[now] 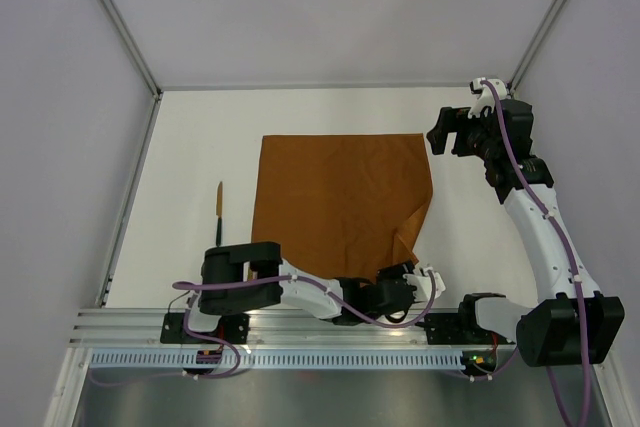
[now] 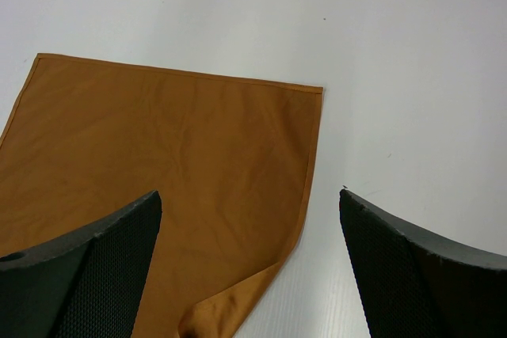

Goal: Fold the napkin, place the utensils inside, and roll it up
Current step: Fold the napkin

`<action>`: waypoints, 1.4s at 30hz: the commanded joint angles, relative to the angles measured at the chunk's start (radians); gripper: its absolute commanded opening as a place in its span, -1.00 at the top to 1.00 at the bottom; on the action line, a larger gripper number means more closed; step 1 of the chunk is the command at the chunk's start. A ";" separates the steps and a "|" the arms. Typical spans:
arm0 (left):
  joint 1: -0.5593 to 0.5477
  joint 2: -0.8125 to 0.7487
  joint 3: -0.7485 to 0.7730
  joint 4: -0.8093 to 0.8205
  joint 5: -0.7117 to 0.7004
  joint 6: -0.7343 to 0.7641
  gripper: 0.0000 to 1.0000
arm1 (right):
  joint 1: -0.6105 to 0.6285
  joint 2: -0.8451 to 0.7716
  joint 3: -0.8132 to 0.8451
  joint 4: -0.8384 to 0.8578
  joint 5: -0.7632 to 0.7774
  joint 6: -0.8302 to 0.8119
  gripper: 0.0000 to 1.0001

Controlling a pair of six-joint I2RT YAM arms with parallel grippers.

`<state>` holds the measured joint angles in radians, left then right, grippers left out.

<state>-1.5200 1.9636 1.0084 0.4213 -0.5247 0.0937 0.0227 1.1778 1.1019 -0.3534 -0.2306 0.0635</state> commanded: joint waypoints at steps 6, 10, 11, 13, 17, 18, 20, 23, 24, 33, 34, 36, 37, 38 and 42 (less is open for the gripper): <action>-0.014 0.053 0.052 0.020 -0.070 0.080 -0.01 | 0.002 -0.004 0.000 -0.007 0.002 0.004 -0.96; -0.014 0.055 0.052 0.040 -0.101 0.083 0.13 | 0.002 -0.004 -0.002 -0.007 0.001 0.006 -0.96; -0.014 0.055 0.055 0.042 -0.101 0.081 0.18 | 0.002 -0.006 -0.002 -0.007 0.001 0.007 -0.96; -0.012 0.058 0.056 0.047 -0.101 0.080 0.22 | 0.002 -0.006 -0.004 -0.007 0.001 0.006 -0.96; -0.009 0.069 0.070 0.043 -0.106 0.075 0.45 | 0.002 -0.007 -0.005 -0.007 0.001 0.005 -0.96; -0.009 0.069 0.068 0.043 -0.106 0.071 0.48 | 0.002 -0.009 -0.005 -0.007 0.001 0.006 -0.96; -0.005 0.066 0.067 0.043 -0.104 0.063 0.55 | 0.002 -0.010 -0.008 -0.007 0.001 0.006 -0.96; 0.003 0.060 0.065 0.040 -0.100 0.044 0.69 | 0.002 -0.009 -0.008 -0.007 -0.001 0.007 -0.96; 0.004 0.055 0.064 0.039 -0.100 0.041 0.70 | 0.002 -0.009 -0.008 -0.009 -0.001 0.006 -0.96; 0.029 0.005 0.035 0.042 -0.103 -0.028 0.95 | 0.000 -0.009 -0.008 -0.007 -0.003 0.006 -0.96; 0.034 -0.002 0.033 0.043 -0.101 -0.035 0.95 | 0.002 -0.009 -0.008 -0.007 -0.003 0.006 -0.96; 0.041 -0.017 0.026 0.045 -0.097 -0.063 0.95 | 0.000 -0.007 -0.008 -0.006 -0.003 0.006 -0.96; 0.050 -0.031 0.021 0.048 -0.092 -0.075 0.95 | 0.002 -0.007 -0.010 -0.007 -0.003 0.006 -0.96; 0.055 -0.041 0.010 0.051 -0.090 -0.106 0.95 | 0.002 -0.007 -0.010 -0.007 -0.003 0.006 -0.96; 0.092 -0.088 -0.031 0.059 -0.083 -0.193 0.95 | 0.002 -0.004 -0.010 -0.007 -0.007 0.006 -0.96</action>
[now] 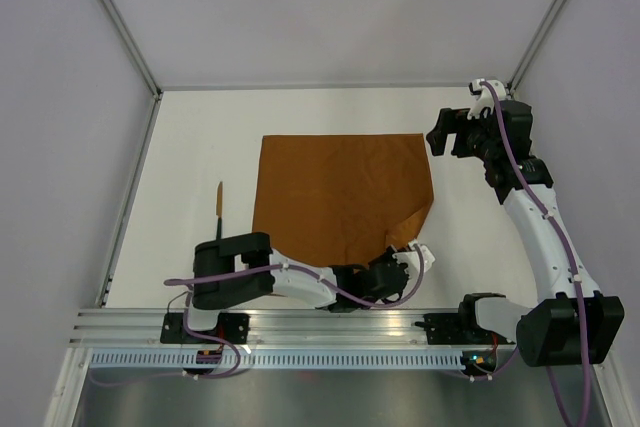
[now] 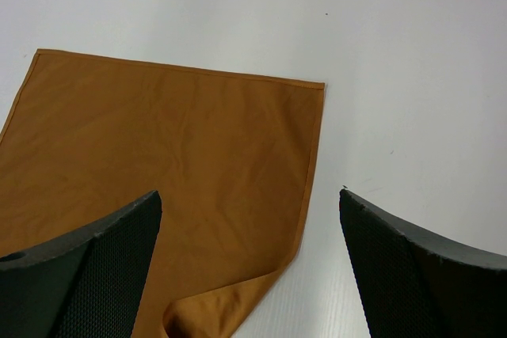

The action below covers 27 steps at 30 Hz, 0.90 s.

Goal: Fold the napkin, place the utensils inside, and roll it up
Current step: Fold the napkin

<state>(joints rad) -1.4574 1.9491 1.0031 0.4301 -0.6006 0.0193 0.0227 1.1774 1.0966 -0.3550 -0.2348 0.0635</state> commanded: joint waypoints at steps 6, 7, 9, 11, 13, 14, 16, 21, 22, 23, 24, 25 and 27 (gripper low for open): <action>0.138 -0.145 -0.121 0.084 0.053 -0.269 0.95 | 0.002 -0.001 -0.004 -0.007 -0.011 0.006 -0.96; 0.152 -0.150 -0.133 0.088 0.074 -0.286 0.95 | 0.002 0.001 -0.004 -0.007 -0.012 0.006 -0.96; 0.186 -0.157 -0.165 0.104 0.087 -0.331 0.95 | 0.002 0.004 -0.006 -0.006 -0.015 0.006 -0.96; 0.204 -0.156 -0.188 0.113 0.102 -0.366 0.95 | 0.002 0.007 -0.006 -0.009 -0.018 0.007 -0.96; 0.215 -0.156 -0.213 0.131 0.113 -0.384 0.95 | 0.002 0.008 -0.006 -0.009 -0.020 0.006 -0.96; 0.216 -0.157 -0.218 0.136 0.114 -0.389 0.95 | 0.002 0.008 -0.006 -0.010 -0.020 0.004 -0.96; 0.216 -0.156 -0.228 0.139 0.114 -0.400 0.93 | 0.002 0.007 -0.006 -0.009 -0.020 0.005 -0.96; 0.216 -0.187 -0.259 0.145 0.099 -0.413 0.60 | 0.002 0.008 -0.007 -0.009 -0.021 0.002 -0.96; 0.216 -0.206 -0.273 0.145 0.088 -0.417 0.50 | 0.002 0.008 -0.007 -0.010 -0.021 0.004 -0.96; 0.216 -0.219 -0.279 0.144 0.082 -0.417 0.49 | 0.002 0.008 -0.007 -0.009 -0.021 0.002 -0.96; 0.216 -0.231 -0.284 0.144 0.079 -0.415 0.47 | 0.002 0.008 -0.007 -0.010 -0.021 0.002 -0.96; 0.216 -0.251 -0.288 0.131 0.070 -0.414 0.42 | 0.003 0.008 -0.007 -0.009 -0.021 0.002 -0.96; 0.216 -0.271 -0.293 0.122 0.068 -0.412 0.39 | 0.002 0.010 -0.007 -0.009 -0.021 0.004 -0.96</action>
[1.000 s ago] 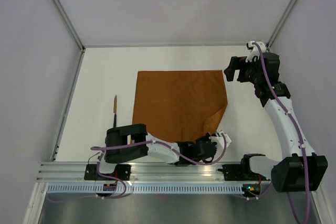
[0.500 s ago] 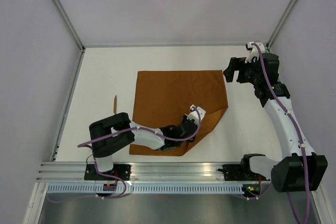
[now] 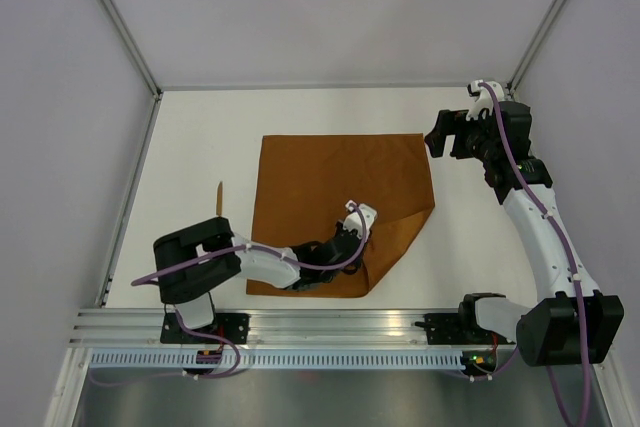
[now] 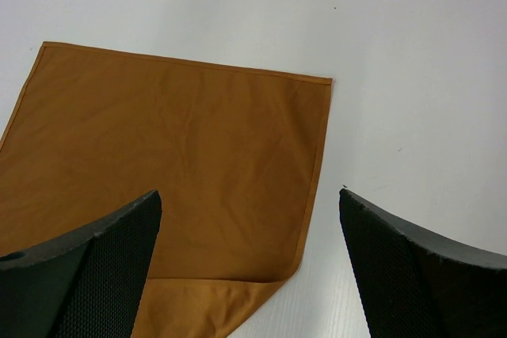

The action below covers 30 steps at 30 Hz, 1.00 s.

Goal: Fold the napkin, place the utensils inside, and roll it up
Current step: Fold the napkin

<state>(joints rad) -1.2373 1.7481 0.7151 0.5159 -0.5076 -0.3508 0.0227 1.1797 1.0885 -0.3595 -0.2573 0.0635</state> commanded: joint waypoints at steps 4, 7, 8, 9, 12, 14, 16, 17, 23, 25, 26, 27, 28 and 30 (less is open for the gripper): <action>0.001 -0.088 0.010 0.009 -0.013 -0.037 0.28 | 0.003 0.006 0.001 -0.004 0.001 0.002 -0.96; 0.028 -0.088 0.064 -0.082 0.033 -0.089 0.26 | 0.005 0.006 0.001 -0.006 0.000 0.002 -0.96; 0.035 -0.087 0.085 -0.167 0.040 -0.105 0.26 | 0.005 0.006 0.001 -0.006 0.000 0.002 -0.96; 0.045 -0.082 0.108 -0.235 0.040 -0.118 0.26 | 0.005 0.005 0.001 -0.004 0.000 0.004 -0.96; 0.070 -0.038 0.236 -0.474 0.070 -0.166 0.24 | 0.003 0.003 -0.001 -0.004 -0.003 0.004 -0.96; 0.068 -0.021 0.293 -0.533 0.089 -0.171 0.24 | 0.005 0.005 0.001 -0.004 -0.005 0.004 -0.96; 0.070 0.011 0.343 -0.608 0.109 -0.180 0.24 | 0.005 0.003 0.002 -0.004 -0.007 0.004 -0.96; 0.071 0.025 0.366 -0.637 0.113 -0.183 0.24 | 0.005 0.001 0.002 -0.004 -0.007 0.004 -0.96; 0.073 0.103 0.469 -0.806 0.113 -0.223 0.25 | 0.006 -0.006 -0.001 -0.006 -0.002 0.002 -0.96; 0.075 0.108 0.469 -0.827 0.104 -0.240 0.25 | 0.006 -0.006 -0.001 -0.004 0.000 0.002 -0.96; 0.076 0.110 0.466 -0.832 0.103 -0.244 0.25 | 0.008 -0.006 -0.001 -0.006 -0.002 0.004 -0.96; 0.079 0.111 0.465 -0.833 0.103 -0.249 0.25 | 0.006 -0.006 -0.001 -0.006 -0.002 0.004 -0.96; 0.082 0.111 0.465 -0.833 0.098 -0.254 0.24 | 0.006 -0.008 -0.001 -0.004 -0.002 0.004 -0.96; 0.082 0.117 0.466 -0.835 0.093 -0.254 0.20 | 0.008 -0.006 -0.001 -0.007 -0.003 0.002 -0.96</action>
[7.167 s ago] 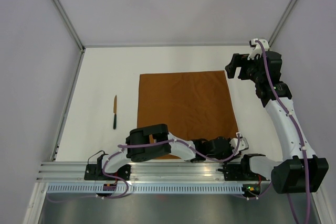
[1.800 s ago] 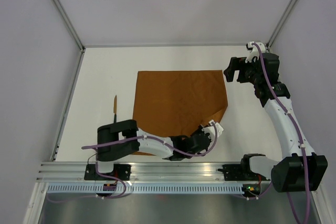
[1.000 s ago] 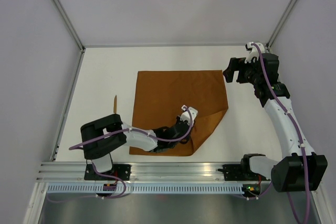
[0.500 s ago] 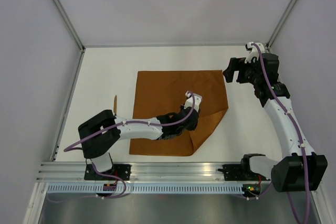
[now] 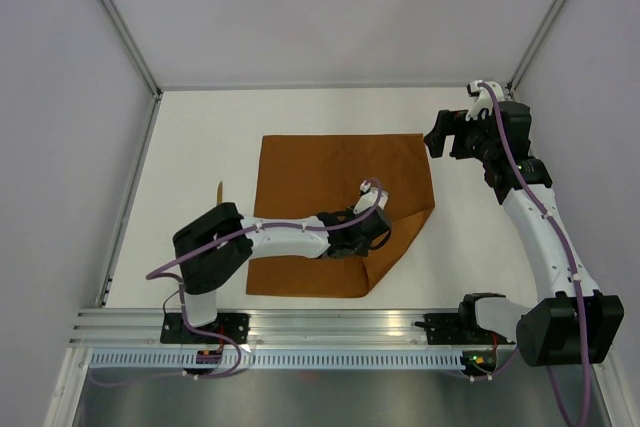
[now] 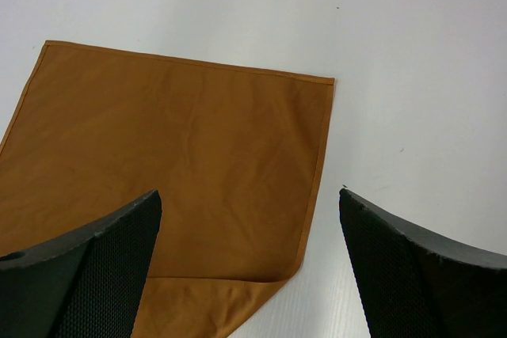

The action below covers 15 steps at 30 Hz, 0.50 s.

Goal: Fold the napkin, place the utensils inside, and roll it up
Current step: Fold the napkin

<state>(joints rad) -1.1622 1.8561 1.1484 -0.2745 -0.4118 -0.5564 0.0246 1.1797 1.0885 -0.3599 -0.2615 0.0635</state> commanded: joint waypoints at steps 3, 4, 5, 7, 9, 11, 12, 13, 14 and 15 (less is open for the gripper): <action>0.007 0.028 0.054 -0.048 -0.002 -0.036 0.16 | 0.005 -0.009 -0.001 -0.007 0.002 0.004 -0.96; 0.009 0.032 0.059 -0.048 -0.004 -0.034 0.14 | 0.006 -0.011 -0.001 -0.007 0.002 0.004 -0.96; 0.007 0.038 0.065 -0.046 -0.002 -0.033 0.13 | 0.005 -0.011 -0.001 -0.007 0.002 0.004 -0.96; 0.009 0.057 0.082 -0.048 -0.004 -0.023 0.13 | 0.005 -0.009 -0.001 -0.005 0.002 0.002 -0.96; 0.012 0.075 0.096 -0.051 -0.002 -0.023 0.13 | 0.006 -0.012 -0.001 -0.007 0.002 0.001 -0.96; 0.016 0.086 0.103 -0.052 0.002 -0.023 0.13 | 0.006 -0.012 -0.001 -0.007 0.002 0.001 -0.96; 0.018 0.087 0.105 -0.054 -0.001 -0.026 0.14 | 0.005 -0.015 -0.002 -0.007 0.002 0.001 -0.96; 0.018 0.092 0.106 -0.054 -0.002 -0.030 0.14 | 0.006 -0.015 -0.002 -0.007 0.002 0.002 -0.96; 0.019 0.091 0.105 -0.054 -0.005 -0.031 0.14 | 0.005 -0.014 -0.002 -0.005 0.002 0.001 -0.96; 0.021 0.089 0.102 -0.054 -0.012 -0.034 0.15 | 0.005 -0.014 -0.002 -0.007 0.002 0.001 -0.96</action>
<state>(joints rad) -1.1507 1.9347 1.2205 -0.3092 -0.4133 -0.5644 0.0246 1.1793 1.0885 -0.3595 -0.2615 0.0635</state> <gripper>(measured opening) 0.429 0.979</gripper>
